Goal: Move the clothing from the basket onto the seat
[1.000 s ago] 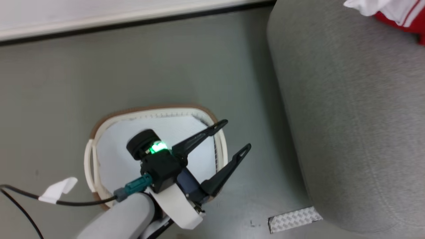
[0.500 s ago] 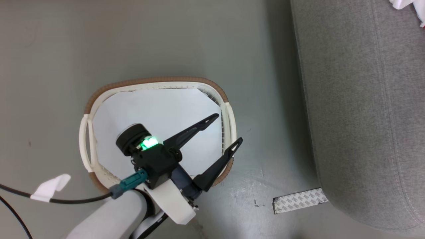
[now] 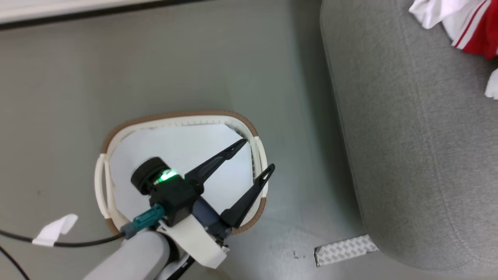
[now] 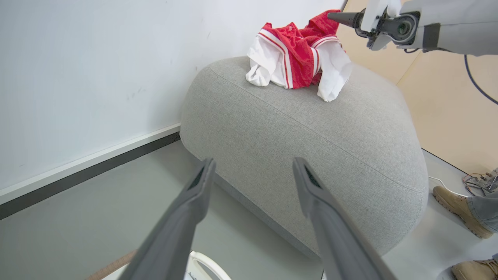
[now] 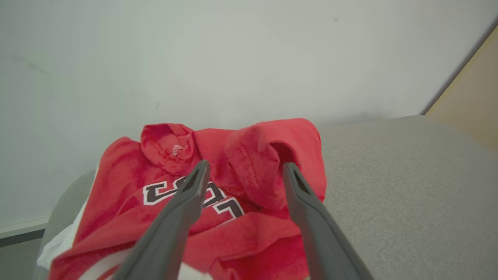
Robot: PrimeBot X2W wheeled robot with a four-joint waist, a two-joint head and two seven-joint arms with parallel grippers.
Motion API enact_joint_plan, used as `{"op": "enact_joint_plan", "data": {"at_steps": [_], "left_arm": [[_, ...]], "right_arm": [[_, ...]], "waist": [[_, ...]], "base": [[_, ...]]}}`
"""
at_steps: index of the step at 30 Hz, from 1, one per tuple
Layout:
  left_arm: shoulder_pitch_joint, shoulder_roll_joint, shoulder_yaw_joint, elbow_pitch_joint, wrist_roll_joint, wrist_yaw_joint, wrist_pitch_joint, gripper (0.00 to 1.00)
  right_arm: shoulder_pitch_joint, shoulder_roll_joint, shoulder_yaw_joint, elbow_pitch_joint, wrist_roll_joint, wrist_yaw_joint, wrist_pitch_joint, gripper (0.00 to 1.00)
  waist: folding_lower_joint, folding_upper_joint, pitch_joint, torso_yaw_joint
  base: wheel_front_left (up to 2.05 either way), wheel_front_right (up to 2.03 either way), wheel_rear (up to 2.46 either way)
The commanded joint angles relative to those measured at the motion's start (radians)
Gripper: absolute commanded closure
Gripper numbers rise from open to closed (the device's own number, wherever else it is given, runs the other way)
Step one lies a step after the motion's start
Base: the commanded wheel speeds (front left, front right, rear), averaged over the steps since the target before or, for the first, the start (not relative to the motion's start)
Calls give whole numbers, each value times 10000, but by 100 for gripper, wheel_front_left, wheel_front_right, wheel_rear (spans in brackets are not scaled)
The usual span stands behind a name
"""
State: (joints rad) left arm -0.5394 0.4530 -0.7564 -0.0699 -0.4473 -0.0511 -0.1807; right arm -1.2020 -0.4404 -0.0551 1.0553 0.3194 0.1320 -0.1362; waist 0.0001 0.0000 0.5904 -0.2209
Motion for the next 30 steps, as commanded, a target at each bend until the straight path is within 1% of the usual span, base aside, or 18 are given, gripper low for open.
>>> {"op": "enact_joint_plan", "data": {"at_steps": [1, 6, 10, 13, 16, 19, 21, 23, 26, 28, 30], "left_arm": [[228, -44, 21, 92, -104, 63, -140, 0], [910, -173, 272, 516, -506, 297, -572, 0], [1581, -290, 591, 776, -679, 520, -764, 0], [2157, -397, 917, 932, -832, 716, -831, 0], [2771, -495, 1383, 1019, -901, 938, -845, 0], [3557, -597, 2067, 992, -858, 1161, -840, 0], [4077, -719, 2612, 997, -773, 1273, -842, 0], [4666, -829, 3074, 1087, -663, 1302, -843, 0], [5406, -1006, 3819, 1210, -539, 1184, -843, 0], [5856, -1173, 4284, 1311, -415, 1108, -845, 0], [6216, -1362, 4775, 1386, -272, 1024, -844, 0]], "right_arm": [[337, -27, 126, -138, -38, -26, -104, 0], [1593, 184, 640, -1248, 207, -25, -533, 0], [2984, 101, 790, -2771, 437, -25, -694, 0], [4215, 176, 586, -4086, 462, -25, -760, 0], [5543, 397, 207, -5401, 185, -25, -718, 0], [6953, 918, -139, -6686, -209, -25, -571, 0], [7834, 1403, -379, -7491, -495, -26, -497, 0], [8719, 1907, -399, -8171, -785, -26, -391, 0], [9750, 2630, -418, -8829, -1089, -26, -351, 0], [10350, 3091, -456, -9070, -1255, -26, -431, 0], [10925, 3416, -481, -9135, -1223, -26, -524, 0]], "waist": [[-1, 0, -444, 16], [-1, 0, -1541, 137], [-1, 0, -2431, 381], [-1, 0, -3093, 641], [-1, 0, -3717, 951], [-1, 0, -4253, 1284], [-1, 0, -4583, 1496], [-1, 0, -4919, 1669], [-1, 0, -5353, 1851], [-1, 0, -5635, 1963], [-1, 0, -5882, 2075]], "base": [[0, 0, 0], [0, 0, 0], [0, 0, 0], [0, 0, 0], [0, 0, 0], [0, 0, 0], [0, 0, 0], [0, 0, 0], [0, 0, 0], [0, 0, 0], [0, 0, 0]]}}
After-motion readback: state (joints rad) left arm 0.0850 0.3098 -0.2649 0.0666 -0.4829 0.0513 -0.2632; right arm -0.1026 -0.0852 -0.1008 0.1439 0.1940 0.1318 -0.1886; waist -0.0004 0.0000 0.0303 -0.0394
